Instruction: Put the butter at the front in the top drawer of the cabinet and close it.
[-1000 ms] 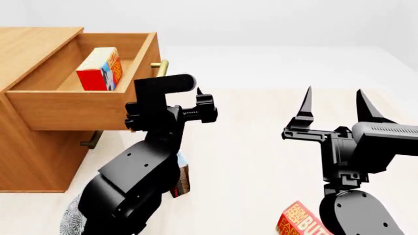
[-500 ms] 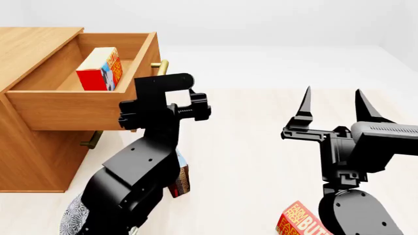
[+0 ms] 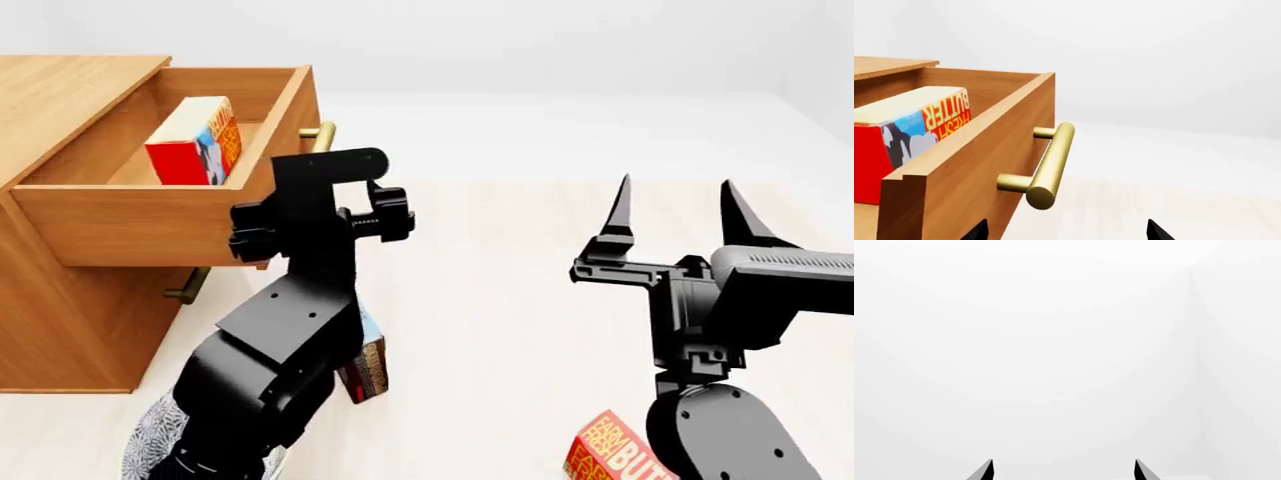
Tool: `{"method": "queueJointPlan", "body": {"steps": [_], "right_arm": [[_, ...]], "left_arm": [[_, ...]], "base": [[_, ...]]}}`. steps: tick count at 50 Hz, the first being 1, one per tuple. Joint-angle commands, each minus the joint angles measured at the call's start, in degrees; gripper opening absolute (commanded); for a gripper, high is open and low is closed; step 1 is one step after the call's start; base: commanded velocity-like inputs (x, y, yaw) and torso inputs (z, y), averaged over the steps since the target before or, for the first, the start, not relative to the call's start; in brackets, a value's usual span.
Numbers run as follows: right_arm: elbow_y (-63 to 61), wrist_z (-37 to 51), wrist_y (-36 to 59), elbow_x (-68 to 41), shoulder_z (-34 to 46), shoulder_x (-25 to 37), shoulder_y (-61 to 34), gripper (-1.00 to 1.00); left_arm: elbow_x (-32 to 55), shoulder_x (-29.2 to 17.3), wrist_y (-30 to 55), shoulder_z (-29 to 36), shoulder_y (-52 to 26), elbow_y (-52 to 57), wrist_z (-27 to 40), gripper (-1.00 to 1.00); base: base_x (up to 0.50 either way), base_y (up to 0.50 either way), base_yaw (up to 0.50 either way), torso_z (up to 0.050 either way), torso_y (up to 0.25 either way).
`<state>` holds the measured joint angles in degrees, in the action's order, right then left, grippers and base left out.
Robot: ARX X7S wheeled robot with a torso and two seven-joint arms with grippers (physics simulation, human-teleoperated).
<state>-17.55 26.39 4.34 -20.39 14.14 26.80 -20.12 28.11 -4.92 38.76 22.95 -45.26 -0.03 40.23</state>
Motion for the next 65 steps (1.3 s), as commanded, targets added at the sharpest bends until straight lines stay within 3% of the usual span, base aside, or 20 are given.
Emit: {"method": "queueJointPlan", "body": {"steps": [1,65], "right_arm": [[0.31,0.05,0.14,0.22,0.45,-0.31,-0.56,1.0],[-0.51,-0.04,-0.75,-0.7,0.08,1.0,1.04,1.0]], "left_arm": [[1.52,-0.62,-1.81,0.22,-1.27,-2.76,0.82,1.0],[-1.91,-3.59,-3.24,-0.59,-5.45,-9.56,9.49,1.0]], "base": [[0.0,0.0,0.0,0.0,0.0],[0.0,0.0,0.0,0.0,0.0]]}}
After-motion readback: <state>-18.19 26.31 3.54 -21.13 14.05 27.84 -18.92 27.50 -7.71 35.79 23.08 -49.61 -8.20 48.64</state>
